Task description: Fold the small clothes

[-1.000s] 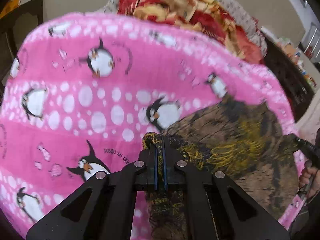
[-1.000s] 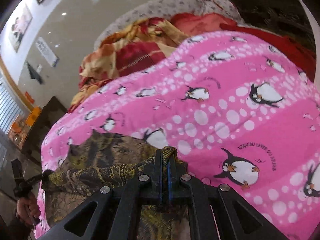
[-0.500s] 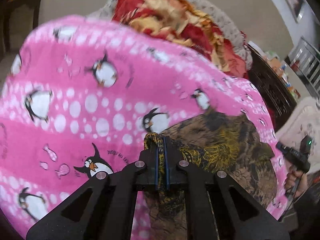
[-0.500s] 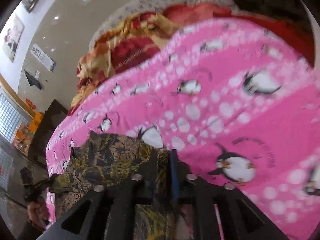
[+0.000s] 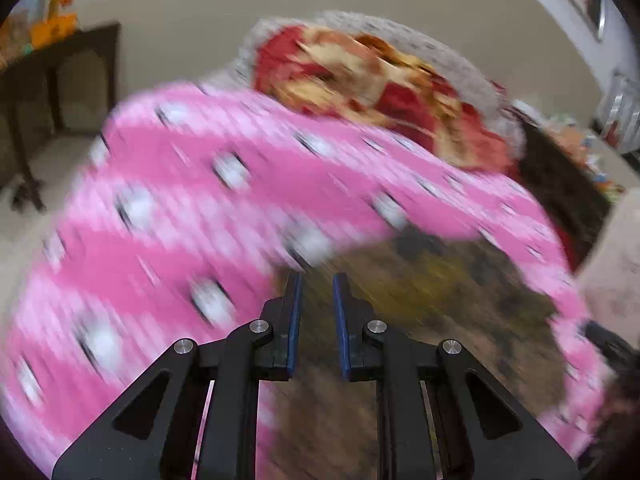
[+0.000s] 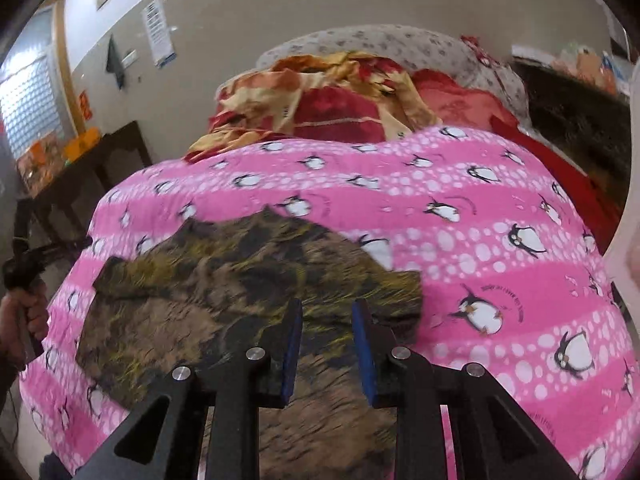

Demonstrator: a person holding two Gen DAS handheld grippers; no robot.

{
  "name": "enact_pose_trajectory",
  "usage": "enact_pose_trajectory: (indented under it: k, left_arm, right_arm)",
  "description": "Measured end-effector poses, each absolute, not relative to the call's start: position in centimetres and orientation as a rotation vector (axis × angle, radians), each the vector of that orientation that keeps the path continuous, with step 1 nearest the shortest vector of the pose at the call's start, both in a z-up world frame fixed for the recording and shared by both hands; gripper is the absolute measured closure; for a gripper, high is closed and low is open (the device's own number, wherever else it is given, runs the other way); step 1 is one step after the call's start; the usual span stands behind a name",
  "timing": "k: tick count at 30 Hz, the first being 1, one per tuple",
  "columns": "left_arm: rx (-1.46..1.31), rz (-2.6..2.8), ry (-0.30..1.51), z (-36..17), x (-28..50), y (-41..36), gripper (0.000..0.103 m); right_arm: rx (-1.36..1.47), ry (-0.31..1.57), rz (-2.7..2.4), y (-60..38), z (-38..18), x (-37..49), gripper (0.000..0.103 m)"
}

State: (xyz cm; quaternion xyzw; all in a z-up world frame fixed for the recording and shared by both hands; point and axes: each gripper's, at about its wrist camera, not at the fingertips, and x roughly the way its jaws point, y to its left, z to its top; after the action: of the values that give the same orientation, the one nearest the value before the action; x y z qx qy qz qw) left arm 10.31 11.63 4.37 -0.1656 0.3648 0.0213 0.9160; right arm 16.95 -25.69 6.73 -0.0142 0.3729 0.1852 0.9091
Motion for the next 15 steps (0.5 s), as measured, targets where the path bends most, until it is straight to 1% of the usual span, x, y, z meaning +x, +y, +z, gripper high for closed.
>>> enact_pose_trajectory:
  k: [3, 6, 8, 9, 10, 12, 15]
  left_arm:
    - [-0.314, -0.020, 0.852, 0.6, 7.6, 6.9, 0.090]
    - [-0.282, 0.017, 0.938, -2.6, 6.4, 6.2, 0.090]
    - [-0.258, 0.018, 0.938, -3.5, 5.7, 7.4, 0.099]
    - [-0.207, 0.028, 0.941, -3.5, 5.5, 7.7, 0.100]
    - [-0.168, 0.025, 0.936, -3.5, 5.4, 8.0, 0.100]
    - [-0.125, -0.003, 0.929, -3.7, 5.3, 8.6, 0.100]
    - [-0.101, -0.018, 0.902, -4.1, 5.1, 9.1, 0.100]
  right_arm:
    - [0.003, 0.839, 0.410, -23.0, 5.1, 15.2, 0.079]
    - [-0.009, 0.935, 0.408, -20.2, 2.5, 14.0, 0.079]
    - [-0.079, 0.973, 0.409, -19.7, 0.2, 13.3, 0.079]
    - [-0.105, 0.988, 0.388, -20.3, -0.7, 13.3, 0.079]
    - [-0.102, 0.997, 0.382, -21.2, -1.3, 13.4, 0.089]
    - [-0.101, 0.974, 0.371, -23.9, -1.5, 13.6, 0.101]
    - [-0.057, 0.970, 0.362, -27.2, -1.7, 14.1, 0.103]
